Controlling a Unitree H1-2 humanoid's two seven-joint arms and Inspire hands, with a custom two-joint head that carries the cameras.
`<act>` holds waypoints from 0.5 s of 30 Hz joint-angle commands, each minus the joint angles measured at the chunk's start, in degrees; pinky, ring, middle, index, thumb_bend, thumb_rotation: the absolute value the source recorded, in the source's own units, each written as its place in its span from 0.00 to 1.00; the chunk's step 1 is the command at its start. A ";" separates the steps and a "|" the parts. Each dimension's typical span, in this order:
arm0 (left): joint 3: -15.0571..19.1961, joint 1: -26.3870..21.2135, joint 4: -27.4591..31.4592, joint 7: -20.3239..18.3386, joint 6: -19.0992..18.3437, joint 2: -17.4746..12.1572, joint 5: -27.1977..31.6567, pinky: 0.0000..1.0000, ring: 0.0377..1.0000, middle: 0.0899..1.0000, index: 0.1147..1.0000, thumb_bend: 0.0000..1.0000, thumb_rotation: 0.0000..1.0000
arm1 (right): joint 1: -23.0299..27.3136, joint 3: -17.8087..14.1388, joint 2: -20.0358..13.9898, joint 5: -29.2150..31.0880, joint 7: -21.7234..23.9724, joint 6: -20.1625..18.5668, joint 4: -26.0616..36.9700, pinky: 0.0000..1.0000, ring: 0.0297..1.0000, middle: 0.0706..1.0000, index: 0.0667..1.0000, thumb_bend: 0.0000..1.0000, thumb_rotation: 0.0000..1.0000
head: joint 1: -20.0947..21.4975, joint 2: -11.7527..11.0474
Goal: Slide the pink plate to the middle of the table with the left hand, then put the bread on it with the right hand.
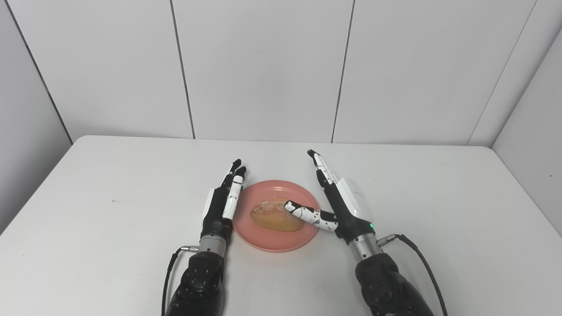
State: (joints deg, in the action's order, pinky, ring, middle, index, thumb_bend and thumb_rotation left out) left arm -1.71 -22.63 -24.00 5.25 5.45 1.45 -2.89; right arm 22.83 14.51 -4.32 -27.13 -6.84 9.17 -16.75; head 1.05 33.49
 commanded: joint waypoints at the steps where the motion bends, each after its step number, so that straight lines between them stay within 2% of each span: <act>1: -0.02 -0.13 1.59 -0.50 -0.74 -1.02 -0.84 0.94 0.94 0.92 0.91 0.47 1.00 | 0.94 -1.92 1.10 4.35 1.60 -1.09 2.46 0.96 1.00 1.00 1.00 0.54 0.87 | -0.04 0.07; 8: 0.02 -0.18 2.67 -1.75 -3.36 -2.45 -1.47 0.98 0.98 0.96 0.94 0.47 1.00 | 0.62 -5.82 3.63 12.22 4.45 -4.98 2.82 1.00 1.00 1.00 1.00 0.50 0.96 | -0.18 0.19; 10: 0.53 -0.28 2.54 -2.51 -2.52 -2.53 -0.33 1.00 0.99 0.97 0.96 0.45 1.00 | 0.64 -7.10 4.53 14.80 5.03 -5.61 2.23 1.00 1.00 1.00 1.00 0.52 0.99 | -0.08 0.28; 13: 1.36 -0.42 2.40 -2.50 -1.33 -2.31 0.48 0.99 0.99 0.97 0.96 0.44 1.00 | 0.63 -9.00 5.76 19.64 6.14 -4.03 0.89 1.00 1.00 1.00 1.00 0.54 1.00 | 0.07 0.36; 15: 1.92 -0.44 2.46 -2.24 -0.58 -2.09 0.99 0.99 0.99 0.97 0.96 0.43 1.00 | 0.75 -10.66 6.77 23.73 6.92 -1.67 -0.91 1.00 1.00 1.00 1.00 0.55 0.99 | 0.13 0.41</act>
State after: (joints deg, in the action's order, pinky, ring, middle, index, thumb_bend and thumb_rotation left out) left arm -0.94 -22.08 -22.35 2.24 3.50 0.07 -2.33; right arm 21.71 4.67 1.77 -5.99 -0.65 3.67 -17.79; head 1.23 33.93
